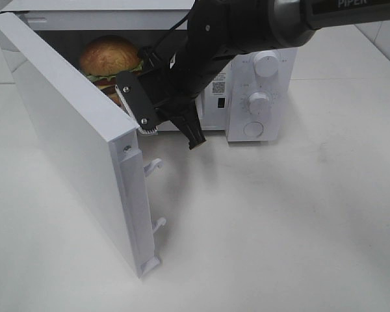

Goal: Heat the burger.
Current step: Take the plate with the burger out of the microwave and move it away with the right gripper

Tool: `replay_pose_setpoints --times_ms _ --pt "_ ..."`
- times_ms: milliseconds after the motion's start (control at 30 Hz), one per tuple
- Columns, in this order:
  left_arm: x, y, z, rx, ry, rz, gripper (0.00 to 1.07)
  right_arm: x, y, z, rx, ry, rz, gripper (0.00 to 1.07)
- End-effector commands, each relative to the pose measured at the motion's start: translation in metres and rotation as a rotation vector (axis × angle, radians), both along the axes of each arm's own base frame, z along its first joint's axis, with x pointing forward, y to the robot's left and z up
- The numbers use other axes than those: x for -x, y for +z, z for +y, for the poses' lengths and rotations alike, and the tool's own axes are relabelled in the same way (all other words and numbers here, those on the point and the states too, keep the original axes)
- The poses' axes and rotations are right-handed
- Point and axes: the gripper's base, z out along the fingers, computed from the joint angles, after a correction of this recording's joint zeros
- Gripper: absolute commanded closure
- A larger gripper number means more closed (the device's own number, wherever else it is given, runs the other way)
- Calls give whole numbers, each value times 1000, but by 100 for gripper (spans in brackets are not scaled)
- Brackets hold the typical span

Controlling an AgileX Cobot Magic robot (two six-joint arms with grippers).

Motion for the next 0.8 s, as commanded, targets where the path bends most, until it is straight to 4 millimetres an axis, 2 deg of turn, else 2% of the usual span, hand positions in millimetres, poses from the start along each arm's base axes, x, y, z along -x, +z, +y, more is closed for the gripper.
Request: replay_pose_setpoints --times_ms 33,467,533,800 --pt "2 0 0 5 -1 -23 7 2 24 -5 -61 -3 -90 107" --pt "2 0 0 5 -1 -23 7 22 34 -21 -66 19 -85 107" --pt "2 0 0 5 -1 -23 7 25 36 -31 -65 17 -78 107" --pt "2 0 0 5 -1 -23 7 35 40 -48 -51 16 -74 107"
